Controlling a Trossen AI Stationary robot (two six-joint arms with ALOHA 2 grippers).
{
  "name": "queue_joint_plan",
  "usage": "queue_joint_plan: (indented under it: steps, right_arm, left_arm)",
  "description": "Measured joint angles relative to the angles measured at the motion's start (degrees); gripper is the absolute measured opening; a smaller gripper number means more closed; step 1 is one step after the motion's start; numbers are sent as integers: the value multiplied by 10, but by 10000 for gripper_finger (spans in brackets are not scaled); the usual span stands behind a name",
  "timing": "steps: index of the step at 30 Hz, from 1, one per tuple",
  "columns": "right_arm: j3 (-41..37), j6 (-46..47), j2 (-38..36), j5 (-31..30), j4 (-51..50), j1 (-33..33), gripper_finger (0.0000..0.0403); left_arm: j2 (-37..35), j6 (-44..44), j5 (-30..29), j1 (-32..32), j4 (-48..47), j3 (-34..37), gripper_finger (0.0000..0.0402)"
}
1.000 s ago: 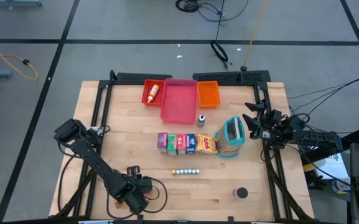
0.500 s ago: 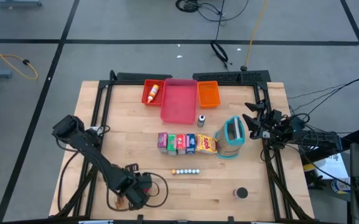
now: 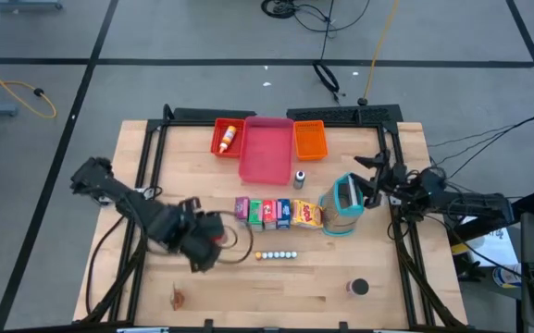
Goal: Pick & Place Kitchen Items
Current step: Put the red seasoning can into the orange bin
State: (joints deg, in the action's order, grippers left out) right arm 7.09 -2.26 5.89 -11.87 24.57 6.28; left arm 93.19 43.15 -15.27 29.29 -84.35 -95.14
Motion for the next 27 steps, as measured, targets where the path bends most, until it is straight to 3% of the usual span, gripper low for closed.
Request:
queue_joint_plan:
  steps: [4,12,19,24,27]
  right_arm:
    - [51,-22,35,-34,13,0,254]
    - [138,-59,135,-32,1,0,254]
    - [236,-61,279,-31,-27,9,254]
    - [330,-60,369,-25,-112,32,254]
    - [378,-50,414,30,-155,52,254]
  left_arm:
    - [1,-98,-31,-58,8,-43,206]
    - [1,-249,-31,-171,43,-68,206]
    - [2,-354,10,-277,97,-68,206]
    - [2,-397,42,-336,133,-68,206]
    - [2,-421,53,-357,156,-68,206]
